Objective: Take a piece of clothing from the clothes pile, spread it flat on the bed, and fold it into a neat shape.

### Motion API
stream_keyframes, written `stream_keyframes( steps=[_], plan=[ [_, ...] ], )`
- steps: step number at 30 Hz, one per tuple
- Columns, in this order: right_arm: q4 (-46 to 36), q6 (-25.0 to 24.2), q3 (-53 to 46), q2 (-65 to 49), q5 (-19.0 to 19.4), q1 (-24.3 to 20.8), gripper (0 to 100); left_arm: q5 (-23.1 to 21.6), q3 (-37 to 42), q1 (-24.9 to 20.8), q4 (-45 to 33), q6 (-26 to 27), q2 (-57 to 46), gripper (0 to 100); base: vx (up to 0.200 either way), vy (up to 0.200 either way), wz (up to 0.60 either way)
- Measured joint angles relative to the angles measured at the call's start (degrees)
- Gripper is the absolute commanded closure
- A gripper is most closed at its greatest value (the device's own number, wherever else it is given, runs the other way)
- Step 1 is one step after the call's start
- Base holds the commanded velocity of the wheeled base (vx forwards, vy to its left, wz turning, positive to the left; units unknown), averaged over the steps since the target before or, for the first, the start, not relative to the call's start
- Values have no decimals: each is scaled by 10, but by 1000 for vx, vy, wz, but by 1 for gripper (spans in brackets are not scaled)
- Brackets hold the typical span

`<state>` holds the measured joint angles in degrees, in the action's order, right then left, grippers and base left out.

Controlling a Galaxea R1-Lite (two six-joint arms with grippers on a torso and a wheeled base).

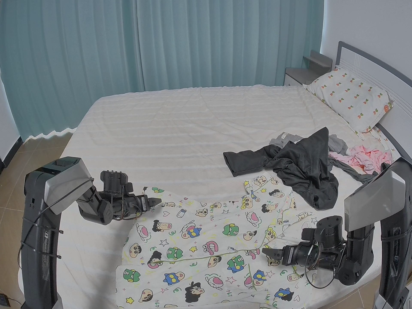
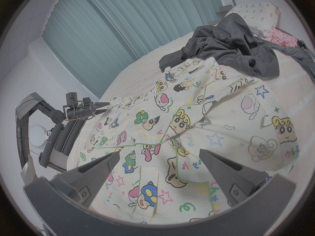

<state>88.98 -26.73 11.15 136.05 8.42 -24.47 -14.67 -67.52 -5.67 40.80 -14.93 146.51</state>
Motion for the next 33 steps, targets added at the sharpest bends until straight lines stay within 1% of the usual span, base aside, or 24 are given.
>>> stream_keyframes(
  steps=[9,19,27,32,33],
  plan=[
    [0,0,0,0,0,0,0,-1,1,0,-8,-3,0,100,0,0,0],
    [0,0,1,0,0,0,0,0,1,18,-9,-8,-9,100,0,0,0],
    [0,0,1,0,0,0,0,14,-18,20,-8,-50,-20,100,0,0,0],
    [0,0,1,1,0,0,0,18,-32,21,-10,-53,-23,100,0,0,0],
    [0,0,1,1,0,0,0,25,-36,21,-10,-54,-23,100,0,0,0]
  ],
)
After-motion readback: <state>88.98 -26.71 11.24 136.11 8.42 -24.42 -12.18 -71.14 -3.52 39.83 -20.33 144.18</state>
